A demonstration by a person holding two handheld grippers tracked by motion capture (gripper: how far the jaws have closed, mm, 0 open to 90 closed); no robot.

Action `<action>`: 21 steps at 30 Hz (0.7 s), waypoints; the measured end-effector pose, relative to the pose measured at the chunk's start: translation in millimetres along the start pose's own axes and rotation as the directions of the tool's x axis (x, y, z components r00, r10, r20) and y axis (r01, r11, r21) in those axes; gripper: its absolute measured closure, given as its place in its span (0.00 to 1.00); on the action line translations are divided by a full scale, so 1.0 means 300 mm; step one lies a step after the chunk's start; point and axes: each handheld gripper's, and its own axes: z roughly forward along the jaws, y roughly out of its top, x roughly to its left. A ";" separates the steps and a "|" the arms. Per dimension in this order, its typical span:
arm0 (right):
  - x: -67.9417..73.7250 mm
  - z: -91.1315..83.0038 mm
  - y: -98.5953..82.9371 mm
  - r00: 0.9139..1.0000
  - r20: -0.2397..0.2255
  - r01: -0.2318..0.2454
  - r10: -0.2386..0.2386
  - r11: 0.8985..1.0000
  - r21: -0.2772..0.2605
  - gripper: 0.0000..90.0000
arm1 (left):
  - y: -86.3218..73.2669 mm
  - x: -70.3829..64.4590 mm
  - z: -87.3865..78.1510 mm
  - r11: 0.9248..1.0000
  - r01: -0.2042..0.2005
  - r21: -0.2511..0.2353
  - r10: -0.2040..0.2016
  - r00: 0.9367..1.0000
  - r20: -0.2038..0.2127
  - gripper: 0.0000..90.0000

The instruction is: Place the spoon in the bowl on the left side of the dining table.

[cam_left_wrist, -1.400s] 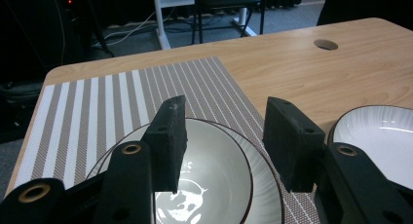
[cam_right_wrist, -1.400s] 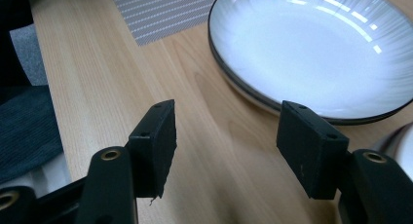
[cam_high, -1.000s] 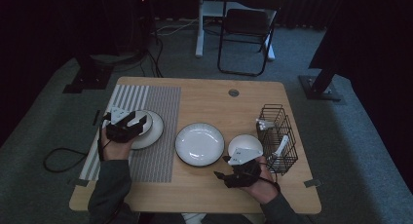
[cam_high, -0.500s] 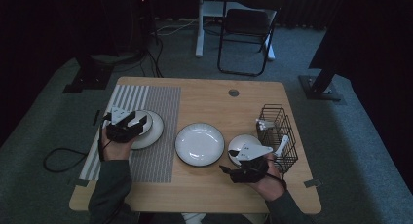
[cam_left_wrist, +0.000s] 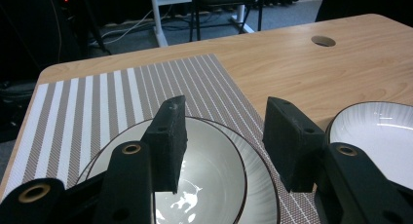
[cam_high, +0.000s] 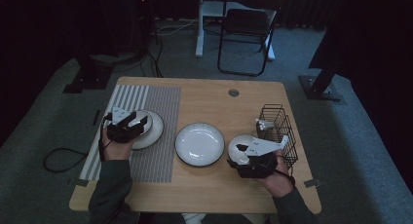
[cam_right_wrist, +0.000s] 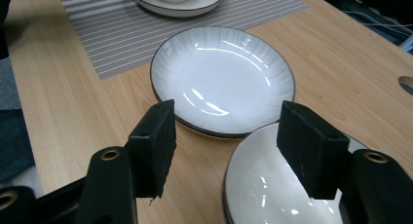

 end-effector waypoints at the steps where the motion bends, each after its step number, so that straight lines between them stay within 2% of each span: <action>1: -0.004 -0.005 0.000 1.000 0.004 0.001 -0.001 1.000 -0.002 0.43 | 0.000 0.000 0.000 1.000 -0.001 0.000 0.001 1.000 0.000 0.58; 10: -0.025 -0.041 -0.006 0.999 0.033 -0.001 0.002 1.000 -0.006 0.43 | -0.001 -0.003 0.004 1.000 -0.004 0.005 0.004 1.000 0.003 0.58; 21: -0.024 -0.081 -0.005 0.999 0.046 0.008 -0.007 1.000 -0.016 0.43 | -0.002 -0.005 0.006 1.000 -0.005 0.007 0.005 1.000 0.004 0.58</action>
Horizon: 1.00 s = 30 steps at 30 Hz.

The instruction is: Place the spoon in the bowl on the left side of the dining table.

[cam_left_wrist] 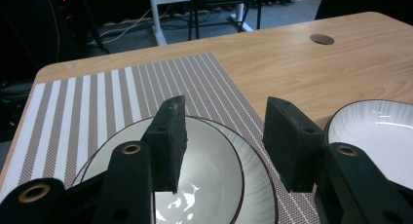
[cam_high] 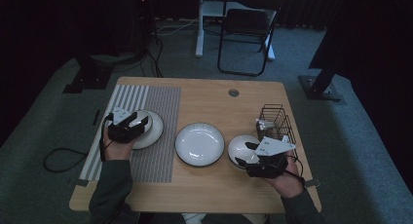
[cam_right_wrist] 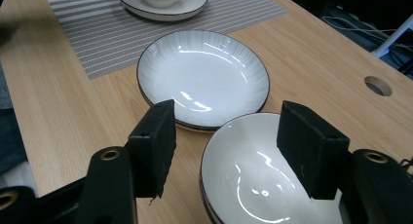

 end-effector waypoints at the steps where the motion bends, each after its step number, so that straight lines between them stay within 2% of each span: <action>1: 0.000 0.000 0.000 1.000 0.000 0.000 0.000 1.000 0.000 0.43 | 0.000 0.000 0.000 1.000 0.000 0.000 0.000 1.000 0.000 0.58; 19: -0.027 -0.071 -0.013 0.999 0.048 -0.009 0.010 1.000 -0.008 0.46 | -0.002 -0.005 0.006 1.000 0.001 0.005 -0.001 1.000 0.012 0.58; 30: -0.073 -0.128 -0.038 0.995 0.095 -0.038 0.041 0.999 -0.039 0.46 | -0.002 -0.005 0.006 1.000 0.002 0.006 -0.002 1.000 0.017 0.58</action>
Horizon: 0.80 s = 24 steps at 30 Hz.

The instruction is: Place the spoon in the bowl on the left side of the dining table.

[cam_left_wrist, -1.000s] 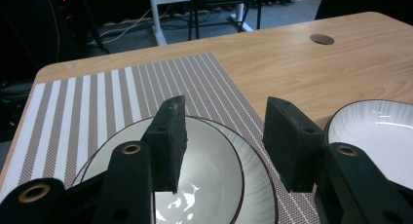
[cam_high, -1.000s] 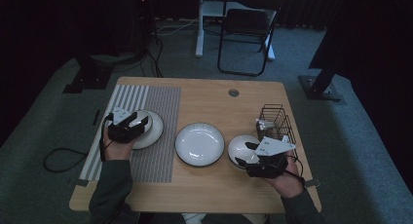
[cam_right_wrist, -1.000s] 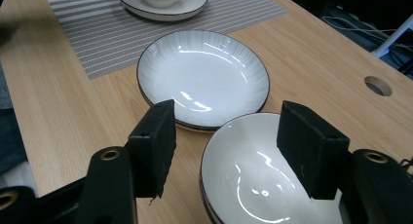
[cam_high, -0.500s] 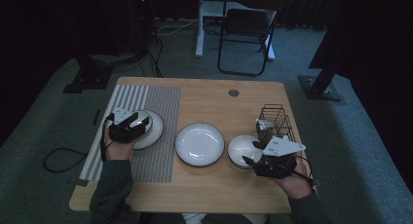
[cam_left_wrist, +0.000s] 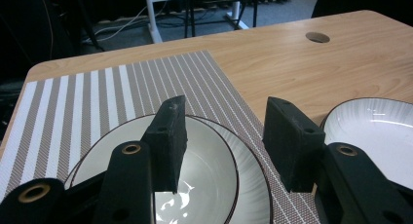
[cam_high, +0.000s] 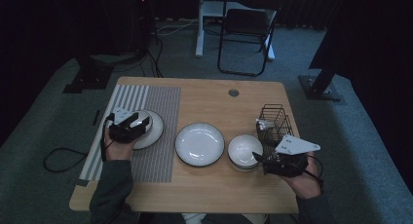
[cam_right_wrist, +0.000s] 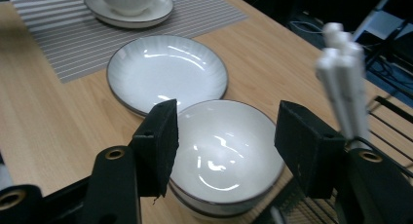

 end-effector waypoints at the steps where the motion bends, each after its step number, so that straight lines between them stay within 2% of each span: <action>1: -0.007 -0.006 -0.004 1.000 0.003 -0.006 0.006 1.000 -0.002 0.47 | 0.000 0.000 0.000 1.000 0.000 0.000 0.000 1.000 -0.001 0.58; 14: -0.072 -0.050 -0.058 0.998 0.034 -0.049 0.049 0.999 -0.003 0.50 | -0.002 -0.004 0.005 1.000 0.001 0.003 -0.001 1.000 0.004 0.58; 24: -0.080 -0.056 -0.082 0.999 0.023 -0.049 0.049 0.999 0.006 0.54 | -0.002 -0.005 0.005 1.000 0.001 0.005 -0.001 1.000 0.005 0.58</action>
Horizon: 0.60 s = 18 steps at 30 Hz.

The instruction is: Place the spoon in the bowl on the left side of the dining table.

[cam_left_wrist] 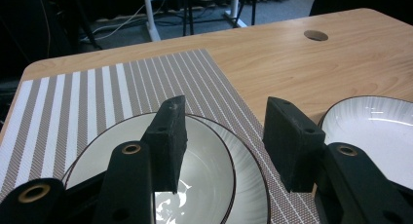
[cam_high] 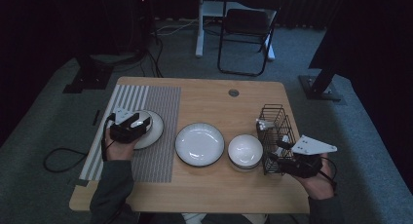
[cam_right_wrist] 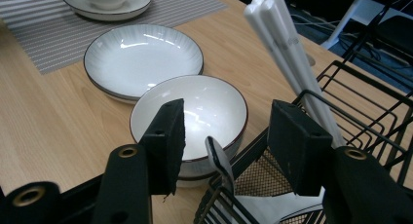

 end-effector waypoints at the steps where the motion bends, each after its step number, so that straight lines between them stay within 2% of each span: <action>1: 0.001 0.001 -0.003 1.000 -0.003 -0.002 0.002 1.000 0.004 0.54 | 0.000 0.000 0.000 1.000 0.000 0.000 0.000 1.000 0.000 0.58; 14: -0.020 0.013 -0.036 1.000 -0.007 -0.027 0.027 0.999 0.024 0.63 | 0.000 0.000 0.000 1.000 0.001 0.000 -0.001 1.000 0.001 0.58; 17: -0.024 0.017 -0.046 0.999 -0.013 -0.031 0.032 0.999 0.027 0.68 | -0.001 0.000 0.000 1.000 0.001 0.001 -0.001 1.000 0.000 0.58; 18: -0.028 0.016 -0.048 0.999 -0.013 -0.038 0.038 0.999 0.022 0.72 | -0.001 0.000 0.000 1.000 0.002 0.001 -0.002 1.000 0.001 0.58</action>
